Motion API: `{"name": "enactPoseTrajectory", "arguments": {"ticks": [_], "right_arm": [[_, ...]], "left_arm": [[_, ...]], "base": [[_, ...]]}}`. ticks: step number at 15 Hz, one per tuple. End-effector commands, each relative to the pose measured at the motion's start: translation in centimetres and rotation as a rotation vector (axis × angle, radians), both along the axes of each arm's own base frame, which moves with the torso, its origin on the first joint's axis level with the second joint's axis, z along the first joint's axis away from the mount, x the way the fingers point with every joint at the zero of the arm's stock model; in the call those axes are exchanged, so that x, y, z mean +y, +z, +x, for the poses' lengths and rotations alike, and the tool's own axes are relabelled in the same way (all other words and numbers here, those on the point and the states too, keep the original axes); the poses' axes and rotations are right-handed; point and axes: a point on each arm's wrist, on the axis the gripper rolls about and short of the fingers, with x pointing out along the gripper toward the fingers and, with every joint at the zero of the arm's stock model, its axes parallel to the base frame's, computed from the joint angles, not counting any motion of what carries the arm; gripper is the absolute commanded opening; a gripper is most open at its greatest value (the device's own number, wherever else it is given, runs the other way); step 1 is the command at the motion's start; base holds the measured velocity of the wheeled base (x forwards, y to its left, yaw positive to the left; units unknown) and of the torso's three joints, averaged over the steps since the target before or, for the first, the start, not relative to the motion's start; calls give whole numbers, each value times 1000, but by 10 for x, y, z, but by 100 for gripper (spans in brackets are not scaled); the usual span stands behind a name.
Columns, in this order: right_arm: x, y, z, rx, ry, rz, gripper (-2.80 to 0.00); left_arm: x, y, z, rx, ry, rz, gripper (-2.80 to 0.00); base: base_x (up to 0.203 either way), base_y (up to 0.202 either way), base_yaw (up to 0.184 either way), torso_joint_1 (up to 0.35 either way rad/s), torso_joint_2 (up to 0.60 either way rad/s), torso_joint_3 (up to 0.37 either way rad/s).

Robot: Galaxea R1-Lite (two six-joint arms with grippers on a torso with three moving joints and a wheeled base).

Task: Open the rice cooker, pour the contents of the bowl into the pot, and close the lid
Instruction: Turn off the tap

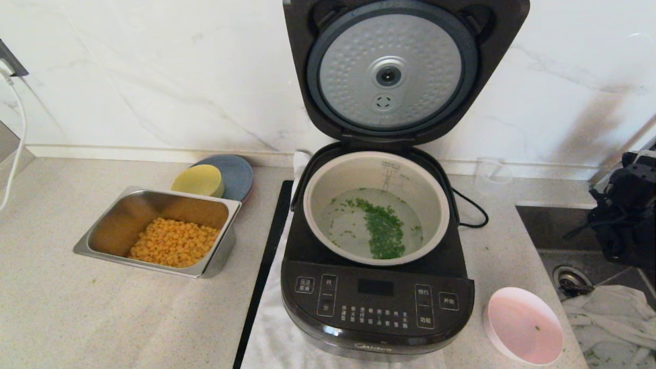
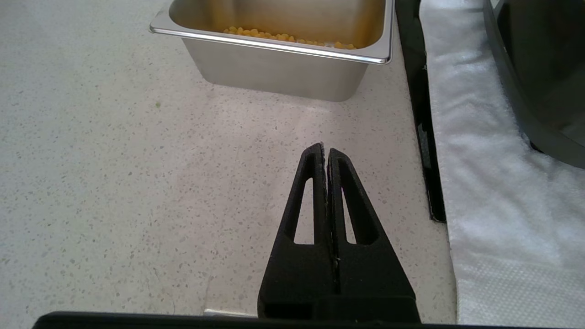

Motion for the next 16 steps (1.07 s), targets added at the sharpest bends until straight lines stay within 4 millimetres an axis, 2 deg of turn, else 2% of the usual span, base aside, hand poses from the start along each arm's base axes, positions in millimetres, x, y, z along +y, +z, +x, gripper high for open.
{"name": "enactPoseTrajectory", "arguments": {"ticks": [1,7,10,13,15,16], "right_arm": [[-2,-4,7,-7,-3,-8,-280],[-5,-8,23,-1,-3,-35,-280],[-3,-7,22,-4,0,-36,-280],[10,7,1,-13,12,-35,-280],[31,32,-23,-46,45,-41,-280],[47,51,-38,-79,72,-50,-280]], "left_arm": [[0,-2,1,7,1,0,-280],[0,-2,1,7,1,0,-280],[0,-2,1,7,1,0,-280],[0,-2,0,6,1,1,-280],[0,-2,1,7,1,0,-280],[0,-2,1,7,1,0,-280]], "base": [[0,0,0,0,0,0],[0,0,0,0,0,0],[0,0,0,0,0,0],[0,0,0,0,0,0],[0,0,0,0,0,0],[0,0,0,0,0,0]]}}
